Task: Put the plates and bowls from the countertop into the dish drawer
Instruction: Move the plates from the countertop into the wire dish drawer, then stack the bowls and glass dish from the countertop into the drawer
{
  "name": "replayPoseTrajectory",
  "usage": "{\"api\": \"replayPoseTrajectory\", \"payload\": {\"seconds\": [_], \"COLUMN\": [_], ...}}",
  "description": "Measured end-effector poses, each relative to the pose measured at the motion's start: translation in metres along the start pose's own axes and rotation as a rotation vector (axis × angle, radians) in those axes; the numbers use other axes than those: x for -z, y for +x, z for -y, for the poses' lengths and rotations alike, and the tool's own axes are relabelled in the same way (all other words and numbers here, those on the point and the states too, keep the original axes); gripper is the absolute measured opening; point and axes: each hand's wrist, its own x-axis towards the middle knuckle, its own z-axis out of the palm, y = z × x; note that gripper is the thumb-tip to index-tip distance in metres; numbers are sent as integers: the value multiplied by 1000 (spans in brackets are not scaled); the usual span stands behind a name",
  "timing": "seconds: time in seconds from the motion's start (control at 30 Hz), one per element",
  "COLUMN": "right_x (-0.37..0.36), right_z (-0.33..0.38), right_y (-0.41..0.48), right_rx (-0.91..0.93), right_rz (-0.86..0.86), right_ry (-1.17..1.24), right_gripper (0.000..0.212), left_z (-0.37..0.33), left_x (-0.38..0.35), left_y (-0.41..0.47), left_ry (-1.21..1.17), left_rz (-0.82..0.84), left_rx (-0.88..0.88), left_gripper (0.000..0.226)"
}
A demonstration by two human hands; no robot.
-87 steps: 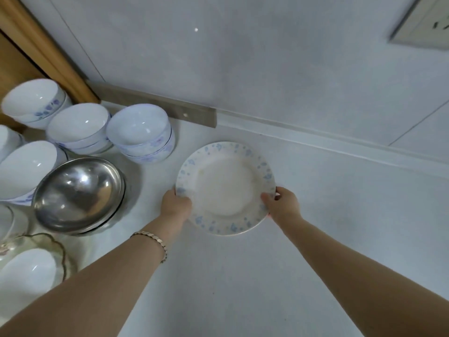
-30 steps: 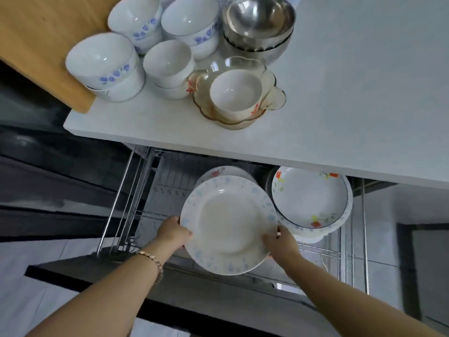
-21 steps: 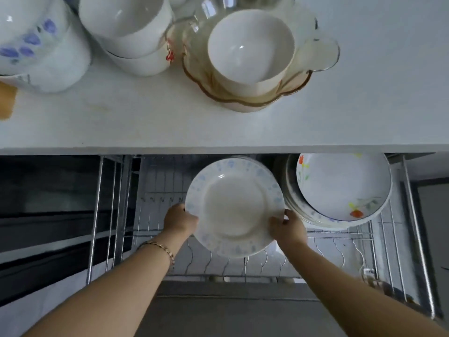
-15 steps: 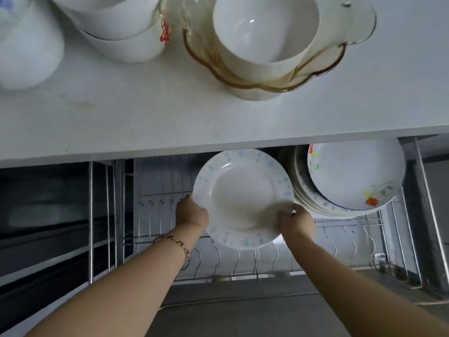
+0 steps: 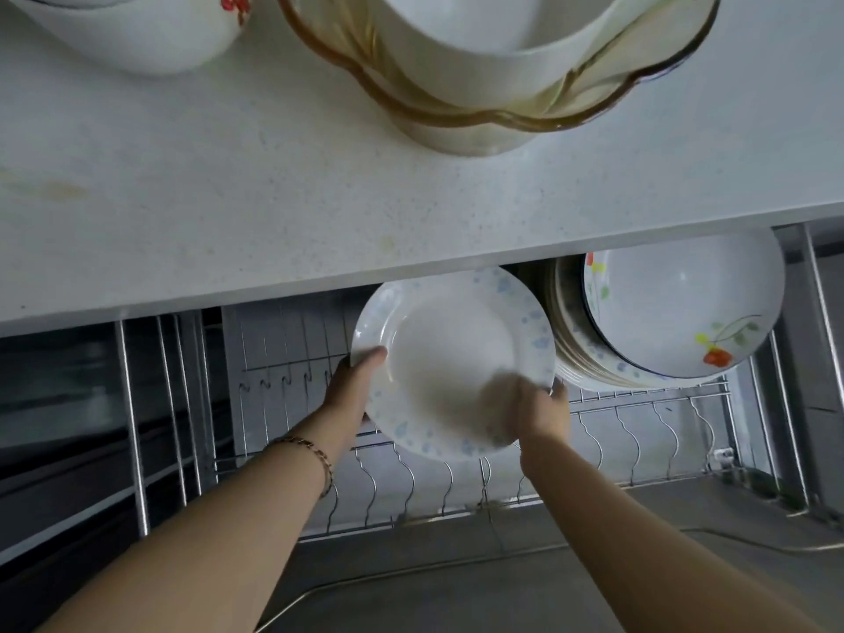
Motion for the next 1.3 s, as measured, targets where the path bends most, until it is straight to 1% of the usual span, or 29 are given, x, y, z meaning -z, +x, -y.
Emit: {"api": "replayPoseTrajectory", "payload": {"seconds": [0.03, 0.07, 0.1, 0.17, 0.2, 0.23, 0.27, 0.3, 0.37, 0.43, 0.47, 0.5, 0.53, 0.57, 0.6, 0.63, 0.67, 0.7, 0.77, 0.8, 0.83, 0.87, 0.9, 0.97, 1.0, 1.03, 1.1, 1.2, 1.3], "right_x": [1, 2, 4, 6, 6, 6, 7, 9, 14, 23, 29, 37, 46, 53, 62, 71, 80, 89, 102, 105, 104, 102, 98, 86, 80, 75, 69, 74, 93], "right_z": [0, 1, 1, -1, -3, -3, -3, -2, 4, 12, 19, 26, 41, 54, 69, 89, 108, 129, 171, 192, 210, 225, 235, 243, 241, 237, 227, 209, 183], "right_y": [1, 2, 2, 2, 3, 4, 4, 3, -1, -11, -20, -32, -47, -59, -73, -89, -106, -124, -152, -162, -167, -172, -175, -180, -182, -183, -183, -184, -189], "right_rx": [-13, -24, -28, -20, -17, -15, -8, 2, 32, 67, 94, 132, 202, 278, 364, 462, 548, 582, 506, 461, 434, 410, 383, 297, 259, 246, 268, 263, 269], "right_rz": [76, 115, 120, 119, 124, 135, 143, 147, 127, 108, 127, 157, 202, 247, 282, 300, 308, 322, 430, 496, 533, 552, 568, 644, 694, 732, 789, 815, 829], "right_ry": [89, 153, 179, 130, 94, 58, 20, -36, -271, -539, -652, -739, -796, -834, -844, -825, -760, -629, -283, -157, -128, -139, -147, -134, -110, -90, 8, 175, 122], "right_gripper": [46, 41, 36, 21, 14, 13, 20, 27, 34, 38, 39, 41, 43, 43, 39, 35, 30, 27, 26, 30, 36, 41, 41, 26, 20, 18, 28, 46, 52], "left_z": [-1, 0, 0, -1, -2, -2, -3, -3, -6, -15, -20, -25, -36, -43, -49, -59, -70, -82, -109, -123, -139, -153, -167, -181, -184, -185, -183, -165, -126], "left_x": [0, 0, 2, 5, 6, 6, 5, 3, -2, -9, -13, -16, -17, -18, -20, -18, -15, -12, -4, -2, -1, -2, -4, -10, -13, -15, -17, -15, -7], "left_y": [1, 4, 6, 5, 6, 8, 6, 3, -3, -23, -39, -58, -86, -108, -133, -162, -190, -214, -242, -247, -249, -251, -251, -251, -249, -249, -250, -259, -276], "left_ry": [-18, -29, -20, 4, 3, -2, 4, 27, 149, 410, 550, 629, 645, 641, 623, 576, 518, 451, 277, 173, 69, -27, -77, -61, -54, -63, -139, -225, -256], "left_rz": [7, 2, -8, -18, -22, -20, -18, -22, -74, -206, -284, -309, -268, -177, -68, 27, 71, 61, -48, -91, -88, -24, 64, 185, 204, 200, 186, 144, 122], "left_rx": [5, 0, -10, -17, -15, -18, -15, -17, -30, -56, -70, -113, -206, -306, -382, -468, -549, -627, -741, -729, -673, -591, -509, -434, -437, -459, -505, -511, -506], "left_gripper": [58, 58, 51, 35, 33, 34, 39, 47, 59, 59, 57, 55, 51, 43, 29, 16, 15, 19, 13, 16, 27, 34, 34, 28, 29, 31, 37, 41, 43]}}
